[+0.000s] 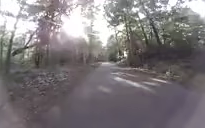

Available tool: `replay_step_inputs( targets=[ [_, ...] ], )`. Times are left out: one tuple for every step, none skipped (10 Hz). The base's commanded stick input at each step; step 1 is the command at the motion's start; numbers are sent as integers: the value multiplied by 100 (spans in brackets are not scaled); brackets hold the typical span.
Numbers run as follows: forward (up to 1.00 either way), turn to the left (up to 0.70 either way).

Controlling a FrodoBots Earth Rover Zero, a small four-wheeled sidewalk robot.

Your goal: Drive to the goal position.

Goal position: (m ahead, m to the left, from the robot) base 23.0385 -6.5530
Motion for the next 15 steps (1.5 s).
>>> replay_step_inputs(
  targets=[
    [70,-1],
    [70,-1],
    [70,-1],
    [70,-1],
    [70,-1],
    [70,-1],
    [70,-1],
    [70,-1],
    [70,-1],
    [70,-1],
    [70,-1],
    [70,-1],
    [70,-1],
    [70,-1],
    [70,-1]
  ],
)
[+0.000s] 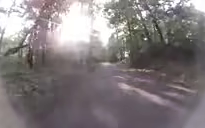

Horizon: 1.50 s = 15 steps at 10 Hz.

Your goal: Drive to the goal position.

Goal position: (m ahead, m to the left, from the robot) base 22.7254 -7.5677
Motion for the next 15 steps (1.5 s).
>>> replay_step_inputs(
  targets=[
    [70,-1],
    [70,-1],
    [70,-1],
    [70,0],
    [70,2],
    [70,10],
    [70,19],
    [70,-1],
    [70,-1],
    [70,-1],
    [70,-1],
    [70,-1],
    [70,-1],
    [70,-1],
    [70,-1]
  ],
)
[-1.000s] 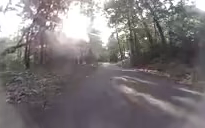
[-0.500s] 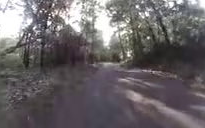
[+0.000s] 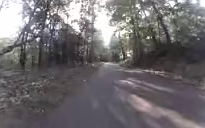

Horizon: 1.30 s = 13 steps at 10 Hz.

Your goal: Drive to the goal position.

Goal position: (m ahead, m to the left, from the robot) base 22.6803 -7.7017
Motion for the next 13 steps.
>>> replay_step_inputs(
  targets=[
    [70,-1],
    [70,-1],
    [70,-1],
    [70,-1],
    [70,-1],
    [70,-1],
    [70,-1],
    [70,-1],
    [70,-1],
    [70,-1],
    [70,-1],
    [70,-1],
    [70,-1]
  ],
)
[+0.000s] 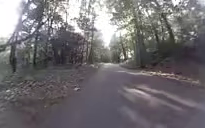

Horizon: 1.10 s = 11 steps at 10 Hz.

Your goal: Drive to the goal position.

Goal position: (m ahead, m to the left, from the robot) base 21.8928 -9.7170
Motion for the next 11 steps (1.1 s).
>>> replay_step_inputs(
  targets=[
    [70,-1],
    [70,-1],
    [70,-1],
    [70,-1],
    [70,-1],
    [70,-1],
    [70,-1],
    [70,-1],
    [70,-1],
    [70,-1],
    [70,-1]
  ],
)
